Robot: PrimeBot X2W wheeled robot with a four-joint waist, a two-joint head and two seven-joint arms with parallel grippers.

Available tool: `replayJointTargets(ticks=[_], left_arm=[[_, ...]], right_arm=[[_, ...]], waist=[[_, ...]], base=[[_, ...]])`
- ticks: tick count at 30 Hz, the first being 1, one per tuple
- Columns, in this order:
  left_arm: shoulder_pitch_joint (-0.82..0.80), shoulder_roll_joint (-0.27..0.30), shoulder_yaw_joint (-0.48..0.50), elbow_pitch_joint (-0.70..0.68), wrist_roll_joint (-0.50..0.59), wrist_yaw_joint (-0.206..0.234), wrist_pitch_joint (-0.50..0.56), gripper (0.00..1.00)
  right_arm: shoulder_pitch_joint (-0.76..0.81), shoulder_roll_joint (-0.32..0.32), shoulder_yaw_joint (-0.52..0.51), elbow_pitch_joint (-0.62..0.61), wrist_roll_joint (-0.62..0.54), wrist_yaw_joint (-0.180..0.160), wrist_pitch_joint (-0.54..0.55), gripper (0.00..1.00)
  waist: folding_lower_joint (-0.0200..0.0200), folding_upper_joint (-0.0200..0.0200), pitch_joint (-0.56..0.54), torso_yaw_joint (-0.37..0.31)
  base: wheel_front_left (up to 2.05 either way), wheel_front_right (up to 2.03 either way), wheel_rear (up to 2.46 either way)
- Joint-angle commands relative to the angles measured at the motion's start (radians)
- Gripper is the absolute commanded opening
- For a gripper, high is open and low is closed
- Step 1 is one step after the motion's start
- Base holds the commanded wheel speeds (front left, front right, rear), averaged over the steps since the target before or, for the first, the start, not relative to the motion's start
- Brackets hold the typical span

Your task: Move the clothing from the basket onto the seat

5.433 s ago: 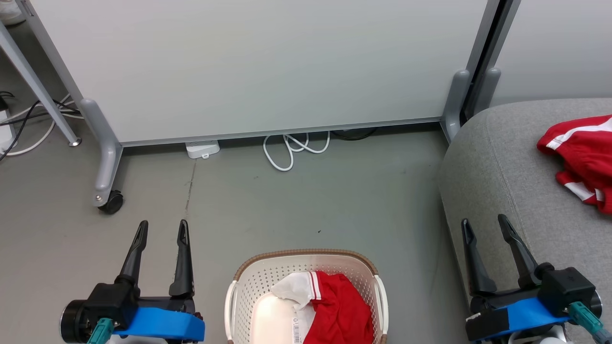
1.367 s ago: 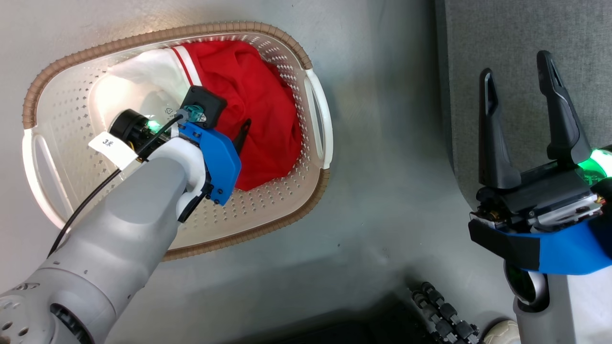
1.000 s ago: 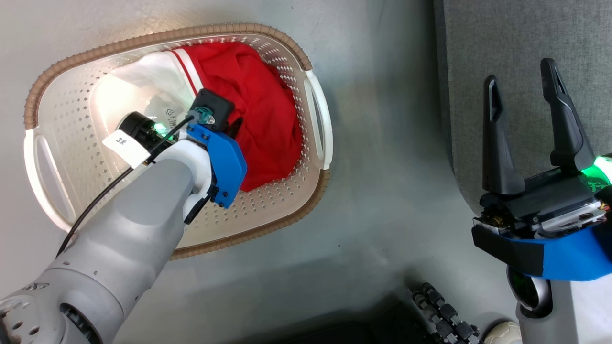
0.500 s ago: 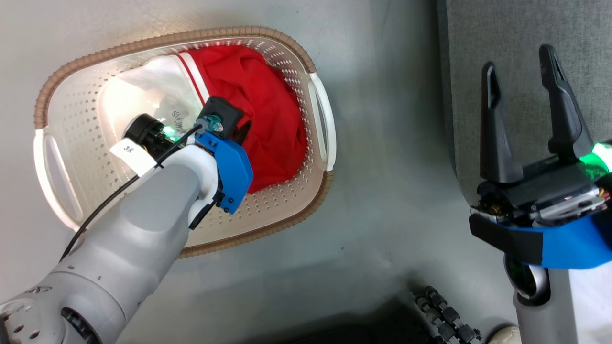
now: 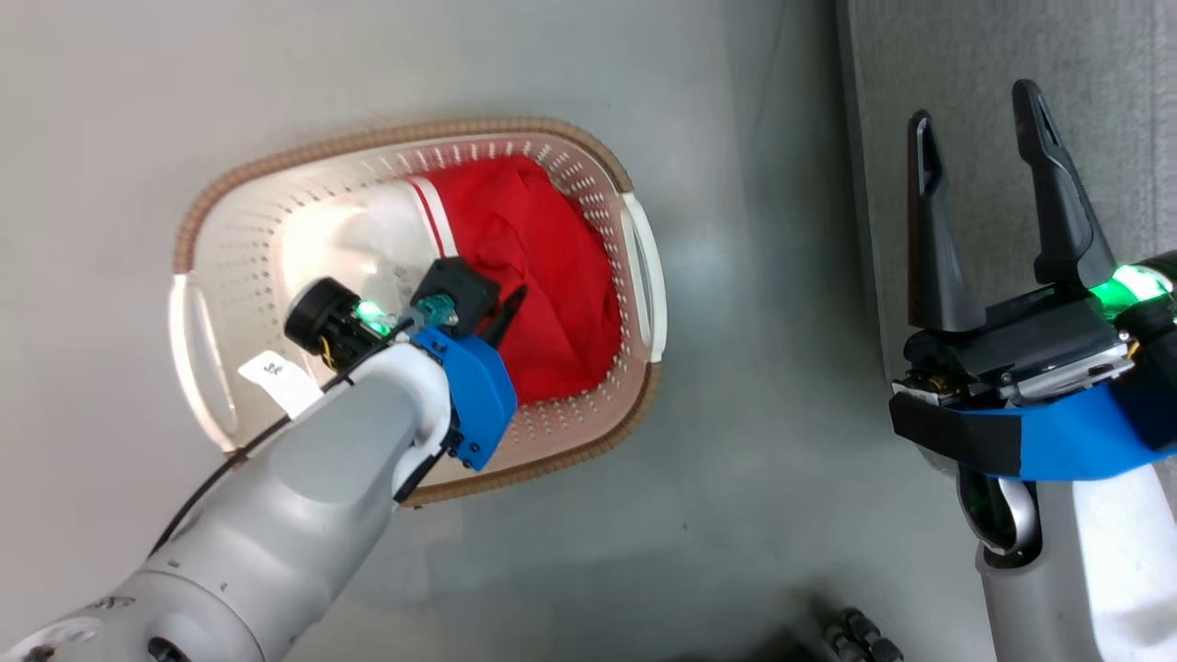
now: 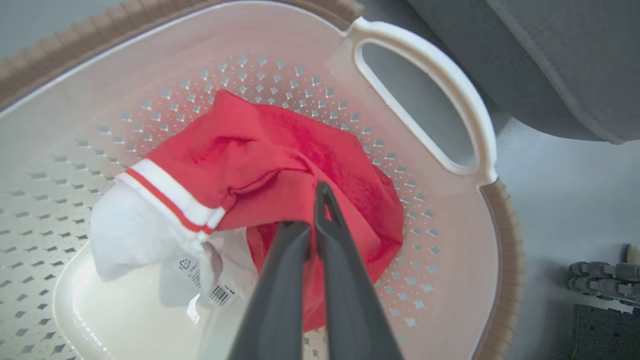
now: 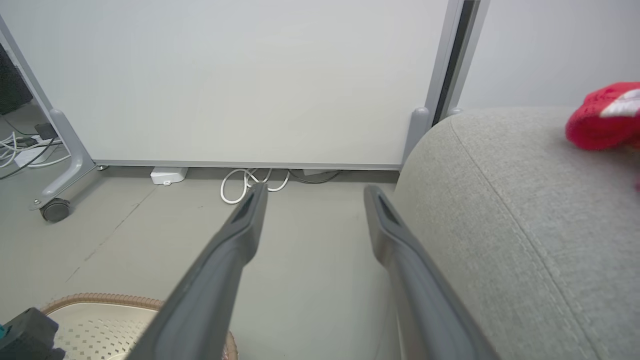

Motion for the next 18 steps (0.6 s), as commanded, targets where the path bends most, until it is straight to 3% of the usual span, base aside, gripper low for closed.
replayJointTargets(ticks=[1, 18], left_arm=[[0.012, -0.006, -0.002, -0.007, 0.002, -0.001, -0.015, 0.0], [0.115, 0.011, 0.007, -0.063, -0.028, -0.001, -0.11, 0.0]], right_arm=[[-0.009, 0.001, -0.002, 0.009, -0.002, 0.001, -0.001, 1.0], [0.053, 0.0, -0.005, 0.115, 0.011, 0.001, -0.001, 1.0]], waist=[[0.0, -0.0001, -0.05, 0.023], [0.0, -0.0001, -0.333, 0.098]], base=[[0.0, 0.0, 0.0], [0.0, 0.0, 0.0]])
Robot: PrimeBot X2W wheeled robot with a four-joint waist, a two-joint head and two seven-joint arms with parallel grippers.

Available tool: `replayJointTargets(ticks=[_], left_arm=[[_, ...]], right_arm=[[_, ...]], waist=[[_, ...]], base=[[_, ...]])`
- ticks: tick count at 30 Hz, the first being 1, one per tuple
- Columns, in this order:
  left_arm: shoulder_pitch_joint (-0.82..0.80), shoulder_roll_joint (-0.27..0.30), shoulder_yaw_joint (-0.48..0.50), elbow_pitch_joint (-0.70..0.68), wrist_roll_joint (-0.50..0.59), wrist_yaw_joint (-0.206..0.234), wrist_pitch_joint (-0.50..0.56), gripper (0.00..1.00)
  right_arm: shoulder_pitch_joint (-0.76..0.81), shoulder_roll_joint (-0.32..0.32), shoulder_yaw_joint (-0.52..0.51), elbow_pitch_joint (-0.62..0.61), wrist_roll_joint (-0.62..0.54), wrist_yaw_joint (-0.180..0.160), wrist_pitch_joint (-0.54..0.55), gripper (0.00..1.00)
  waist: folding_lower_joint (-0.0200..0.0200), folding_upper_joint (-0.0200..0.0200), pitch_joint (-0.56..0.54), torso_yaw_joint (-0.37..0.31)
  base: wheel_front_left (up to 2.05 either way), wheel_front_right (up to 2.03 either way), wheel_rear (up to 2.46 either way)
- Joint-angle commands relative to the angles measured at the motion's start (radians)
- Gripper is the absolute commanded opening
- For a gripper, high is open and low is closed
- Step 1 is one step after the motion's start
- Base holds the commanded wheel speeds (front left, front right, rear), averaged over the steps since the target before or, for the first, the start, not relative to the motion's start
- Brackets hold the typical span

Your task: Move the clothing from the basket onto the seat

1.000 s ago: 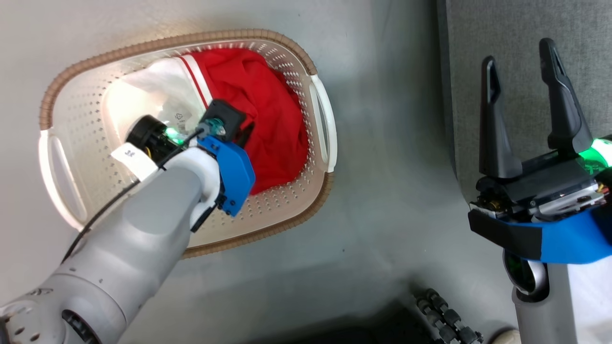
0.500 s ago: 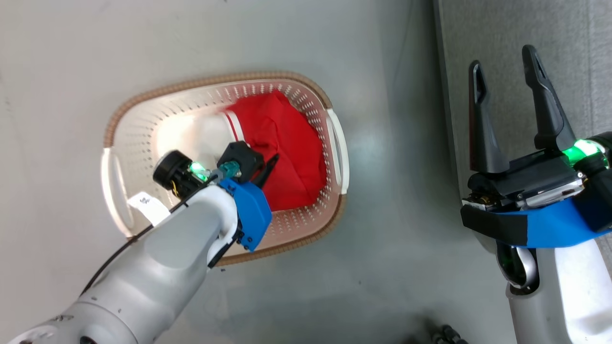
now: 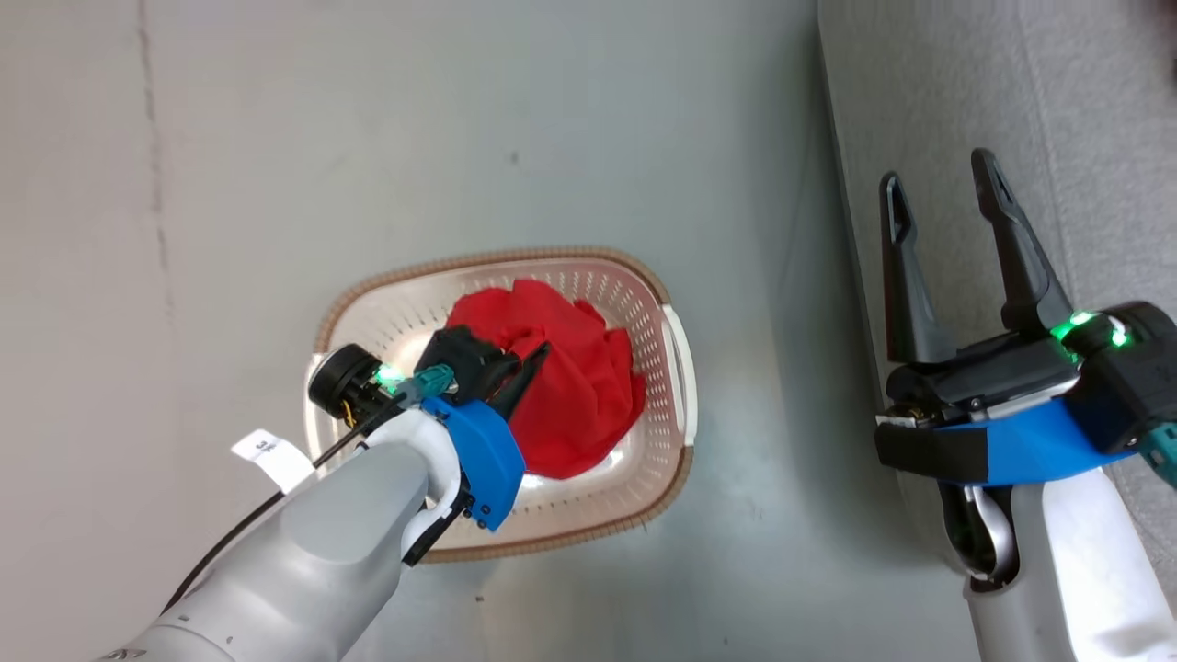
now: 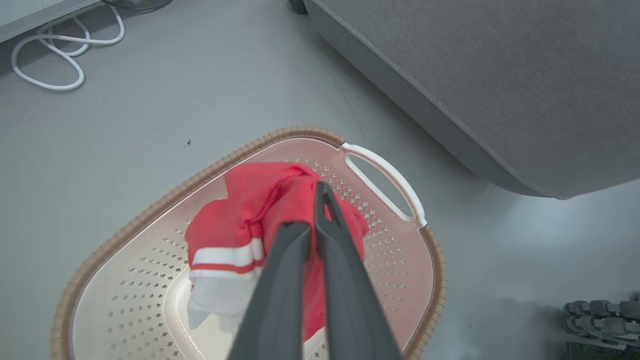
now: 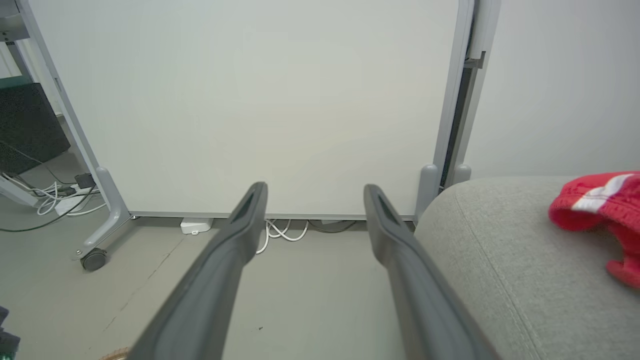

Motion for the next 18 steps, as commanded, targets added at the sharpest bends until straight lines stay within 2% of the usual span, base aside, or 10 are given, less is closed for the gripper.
replayJointTargets(ticks=[1, 9, 18], left_arm=[[0.0, 0.009, 0.018, -0.023, -0.005, -0.001, -0.006, 0.0], [0.068, 0.049, 0.168, -0.12, 0.052, -0.001, -0.006, 0.0], [0.146, 0.067, 0.351, -0.232, 0.141, -0.001, -0.006, 0.0]], right_arm=[[0.018, 0.0, -0.002, 0.01, 0.002, 0.001, -0.001, 1.0], [0.06, 0.0, 0.0, 0.045, 0.02, 0.001, -0.001, 1.0], [0.121, 0.0, -0.009, 0.075, 0.031, 0.001, -0.001, 1.0]], waist=[[0.0002, -0.0001, -0.068, 0.025], [0.0002, -0.0001, -0.189, 0.038], [0.0002, -0.0001, -0.295, 0.052]], base=[[0.0, 0.0, 0.0], [0.0, 0.0, 0.0], [0.0, 0.0, 0.0]])
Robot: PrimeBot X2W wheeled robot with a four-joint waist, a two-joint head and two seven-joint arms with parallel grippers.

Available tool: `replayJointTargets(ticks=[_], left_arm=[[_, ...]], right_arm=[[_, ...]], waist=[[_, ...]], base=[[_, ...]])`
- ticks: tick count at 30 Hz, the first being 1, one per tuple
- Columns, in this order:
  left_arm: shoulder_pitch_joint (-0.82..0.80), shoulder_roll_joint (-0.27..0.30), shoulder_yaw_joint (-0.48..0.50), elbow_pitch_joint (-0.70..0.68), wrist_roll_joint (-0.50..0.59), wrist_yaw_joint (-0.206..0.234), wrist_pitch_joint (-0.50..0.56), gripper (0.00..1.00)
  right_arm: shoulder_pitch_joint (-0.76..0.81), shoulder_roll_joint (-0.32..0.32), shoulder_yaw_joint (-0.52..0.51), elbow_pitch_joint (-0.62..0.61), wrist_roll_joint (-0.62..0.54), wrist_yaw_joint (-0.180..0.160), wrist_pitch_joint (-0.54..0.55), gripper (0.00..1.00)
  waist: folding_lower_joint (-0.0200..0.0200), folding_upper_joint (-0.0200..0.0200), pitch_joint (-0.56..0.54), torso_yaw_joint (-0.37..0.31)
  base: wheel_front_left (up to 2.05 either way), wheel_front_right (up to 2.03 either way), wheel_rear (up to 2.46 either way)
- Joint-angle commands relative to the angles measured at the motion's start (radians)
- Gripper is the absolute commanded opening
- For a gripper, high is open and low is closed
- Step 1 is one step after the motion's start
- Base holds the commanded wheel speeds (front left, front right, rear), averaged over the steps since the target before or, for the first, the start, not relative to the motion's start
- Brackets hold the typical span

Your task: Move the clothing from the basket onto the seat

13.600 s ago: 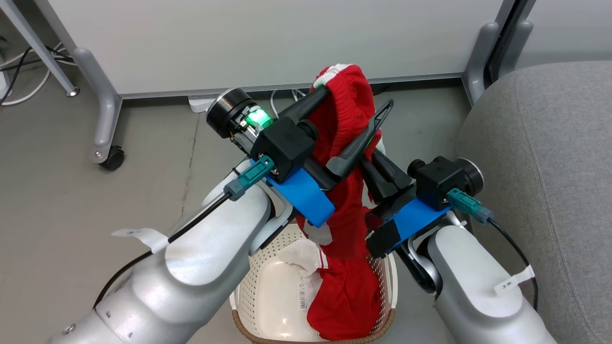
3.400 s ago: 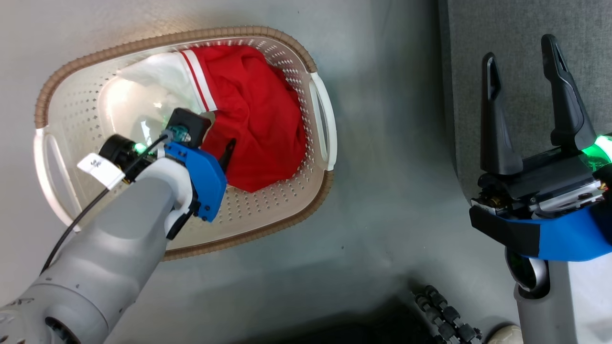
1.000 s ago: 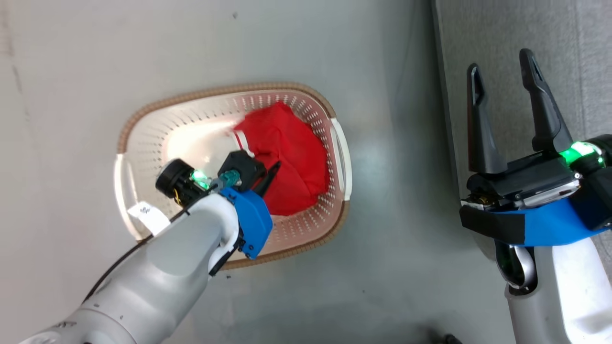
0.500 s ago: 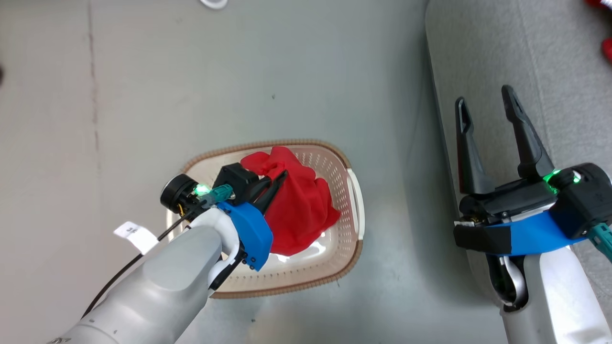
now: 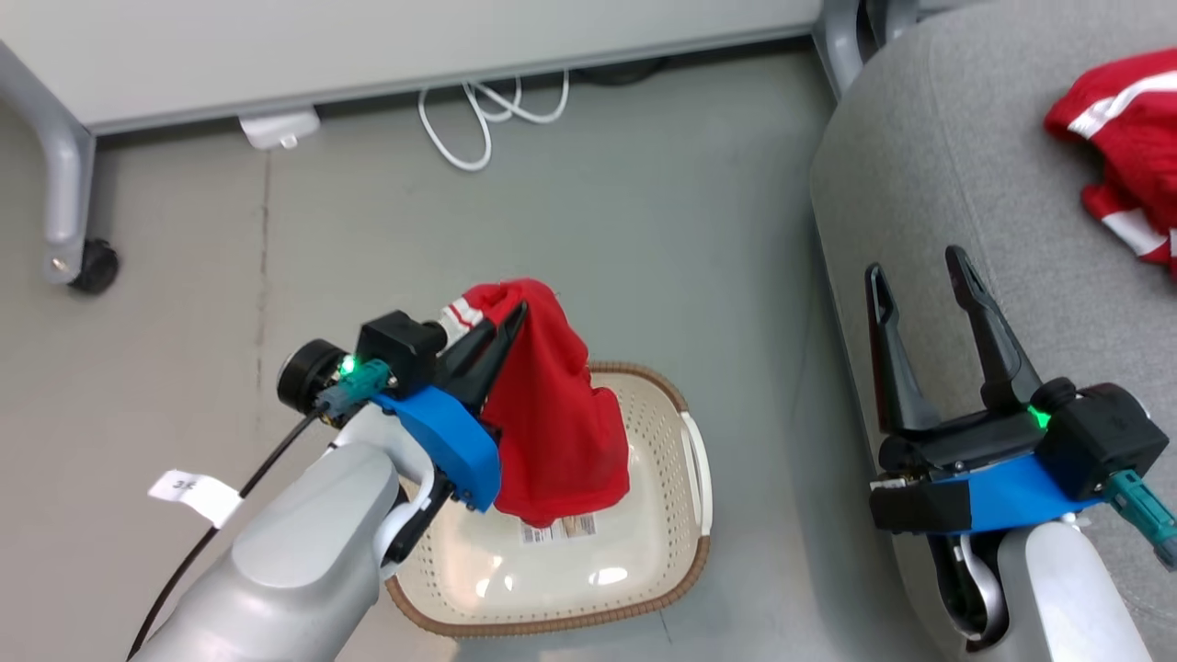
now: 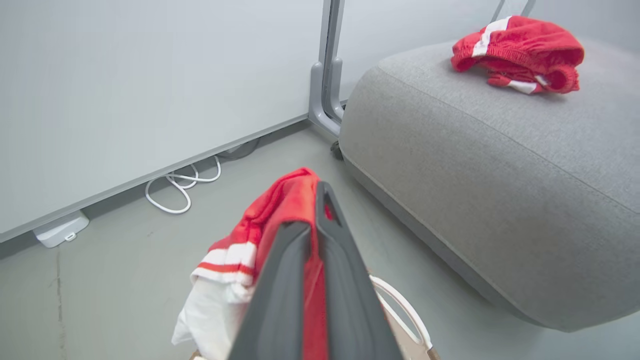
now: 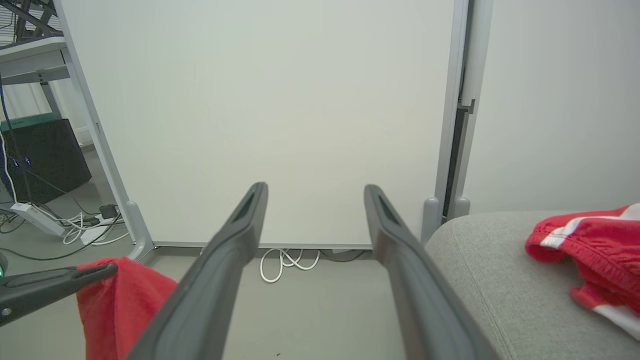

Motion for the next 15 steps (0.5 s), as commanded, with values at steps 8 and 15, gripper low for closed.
replayJointTargets(ticks=[8, 15], left_arm=[[0.04, -0.002, 0.148, -0.128, 0.093, -0.001, -0.005, 0.0], [0.037, -0.005, 0.204, -0.232, 0.135, -0.001, -0.005, 0.0]], right_arm=[[0.044, 0.0, 0.0, 0.022, 0.02, 0.001, 0.0, 1.0], [0.077, 0.0, 0.005, 0.039, 0.033, 0.001, 0.0, 1.0]], waist=[[0.0002, -0.0001, -0.093, 0.025], [0.0002, -0.0001, -0.154, 0.043]], base=[[0.0, 0.0, 0.0], [0.0, 0.0, 0.0]])
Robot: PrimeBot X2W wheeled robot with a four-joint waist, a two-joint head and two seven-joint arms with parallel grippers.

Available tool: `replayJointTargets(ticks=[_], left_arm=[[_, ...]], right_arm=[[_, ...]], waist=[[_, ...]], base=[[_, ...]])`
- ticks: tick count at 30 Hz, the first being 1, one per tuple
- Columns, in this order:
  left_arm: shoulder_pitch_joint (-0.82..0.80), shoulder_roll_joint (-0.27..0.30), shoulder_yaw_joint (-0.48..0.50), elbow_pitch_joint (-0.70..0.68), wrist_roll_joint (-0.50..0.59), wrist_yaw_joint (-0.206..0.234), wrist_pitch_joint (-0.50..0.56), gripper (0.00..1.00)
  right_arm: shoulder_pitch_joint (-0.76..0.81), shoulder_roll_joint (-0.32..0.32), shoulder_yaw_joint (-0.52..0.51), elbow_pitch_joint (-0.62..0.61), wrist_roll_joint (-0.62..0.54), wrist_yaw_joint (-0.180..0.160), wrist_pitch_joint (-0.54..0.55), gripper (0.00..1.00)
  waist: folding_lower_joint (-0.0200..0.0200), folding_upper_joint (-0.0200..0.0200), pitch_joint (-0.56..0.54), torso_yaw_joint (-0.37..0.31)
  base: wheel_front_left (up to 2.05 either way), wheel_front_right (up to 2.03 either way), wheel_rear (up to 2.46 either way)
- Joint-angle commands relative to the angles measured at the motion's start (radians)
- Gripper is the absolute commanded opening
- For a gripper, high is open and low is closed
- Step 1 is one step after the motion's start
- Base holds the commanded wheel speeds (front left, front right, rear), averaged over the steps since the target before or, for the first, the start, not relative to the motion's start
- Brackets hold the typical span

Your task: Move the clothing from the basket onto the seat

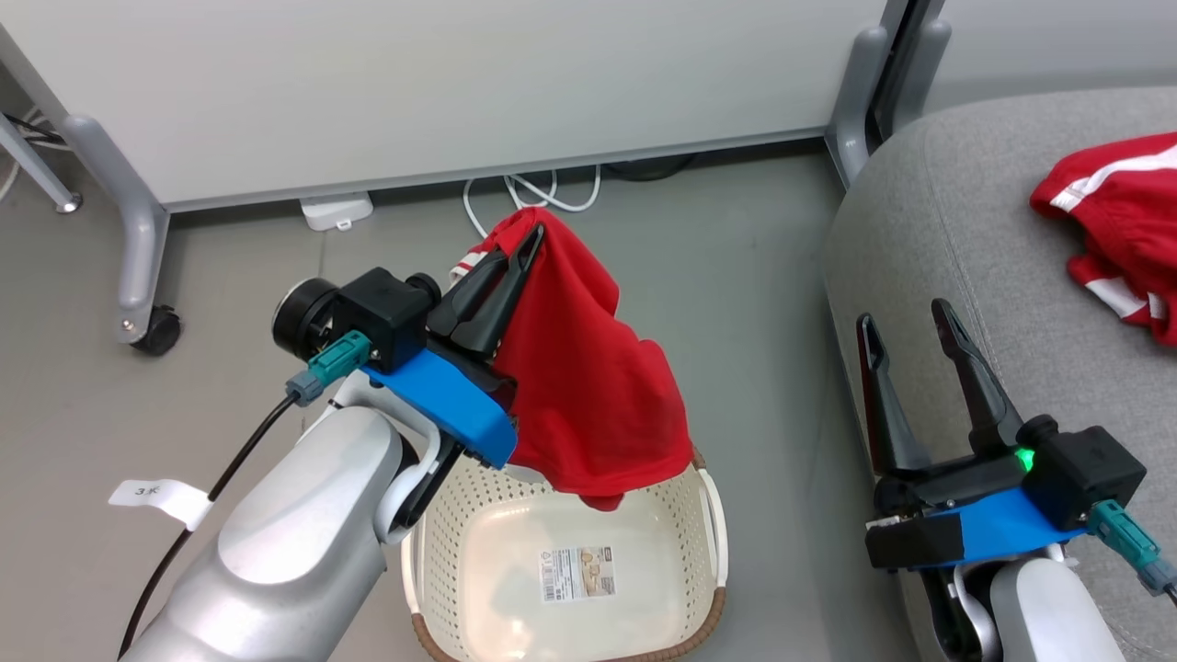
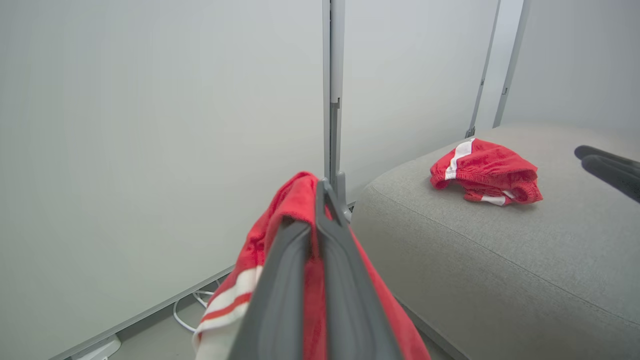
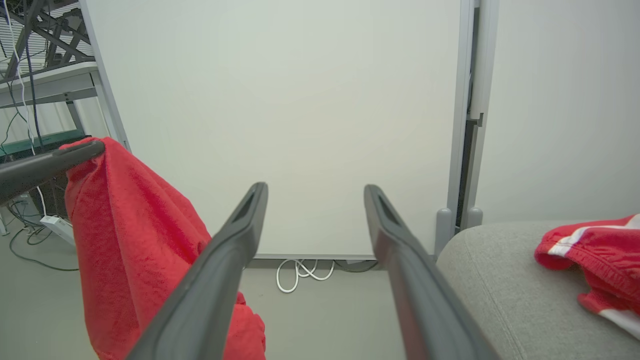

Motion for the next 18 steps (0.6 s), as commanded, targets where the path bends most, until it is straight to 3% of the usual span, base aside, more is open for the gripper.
replayJointTargets(ticks=[1, 18], left_arm=[[-0.003, -0.002, 0.017, -0.03, 0.006, -0.001, -0.005, 0.0], [-0.052, 0.021, -0.021, -0.121, 0.02, -0.001, -0.005, 0.0]], right_arm=[[0.022, 0.0, 0.002, 0.006, 0.006, 0.001, 0.0, 1.0], [0.074, 0.0, 0.013, 0.02, 0.035, 0.001, 0.0, 1.0]], waist=[[0.0001, -0.0001, -0.027, 0.011], [0.0001, -0.0001, -0.102, 0.027]], base=[[0.0, 0.0, 0.0], [0.0, 0.0, 0.0]])
